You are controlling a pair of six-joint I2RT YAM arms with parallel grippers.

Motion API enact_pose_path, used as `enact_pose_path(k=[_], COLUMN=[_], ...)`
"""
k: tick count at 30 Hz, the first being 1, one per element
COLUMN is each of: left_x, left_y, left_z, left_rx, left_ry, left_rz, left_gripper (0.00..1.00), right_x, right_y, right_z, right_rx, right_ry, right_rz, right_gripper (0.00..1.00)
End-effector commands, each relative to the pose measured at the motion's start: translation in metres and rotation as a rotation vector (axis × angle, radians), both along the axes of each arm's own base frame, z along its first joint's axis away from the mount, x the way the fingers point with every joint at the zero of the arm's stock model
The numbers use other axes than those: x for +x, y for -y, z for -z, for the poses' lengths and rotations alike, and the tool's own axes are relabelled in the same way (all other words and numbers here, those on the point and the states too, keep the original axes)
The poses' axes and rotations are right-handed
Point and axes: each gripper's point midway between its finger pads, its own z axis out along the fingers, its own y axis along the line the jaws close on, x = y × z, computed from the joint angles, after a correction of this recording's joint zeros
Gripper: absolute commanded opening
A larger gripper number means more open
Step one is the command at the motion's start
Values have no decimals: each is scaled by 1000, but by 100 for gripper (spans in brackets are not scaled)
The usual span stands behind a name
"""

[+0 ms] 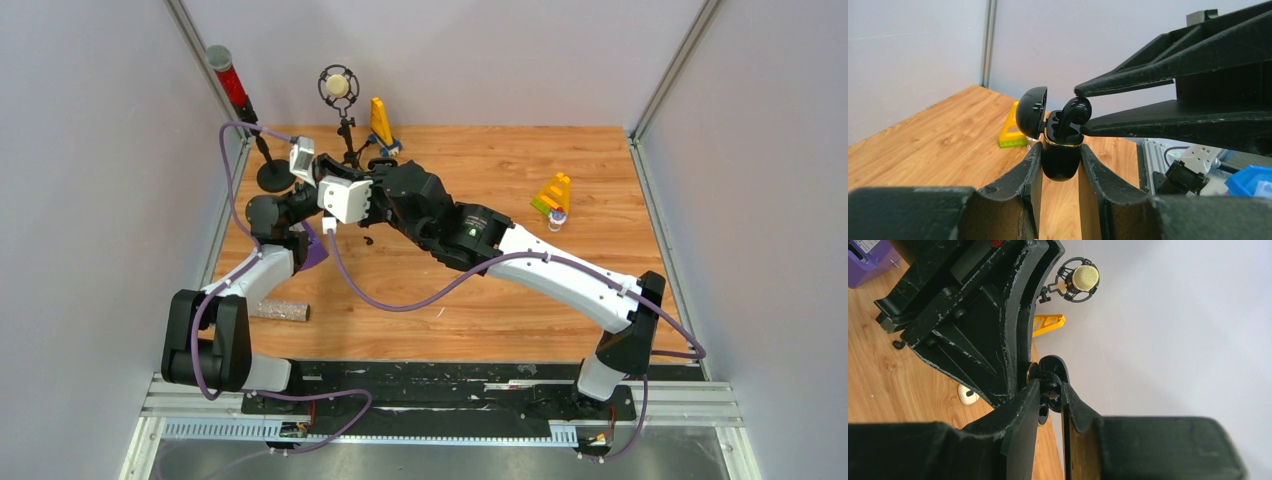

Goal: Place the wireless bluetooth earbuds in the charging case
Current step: Place the earbud in the charging case.

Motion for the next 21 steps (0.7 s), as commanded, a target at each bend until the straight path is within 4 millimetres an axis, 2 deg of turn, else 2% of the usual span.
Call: enact_pose_path(k=[1,15,16,21], left_x=[5,0,-1,-4], left_y=[-11,-11,-11,-11], left_z=[-30,-33,-34,-35], left_rx=[-52,-45,-44,-42], left_ry=[66,102,110,128], left_rz=[-68,-60,-57,-51], left_gripper=[0,0,0,0], right_x=[-8,-10,-12,-17], right_y=[-3,-3,-4,-3], right_z=[-23,-37,-45,-52], right_rx=[52,83,100,115], right_ry=[27,38,39,21], right_rz=[-8,-19,-27,-49], right_gripper=[25,38,44,55])
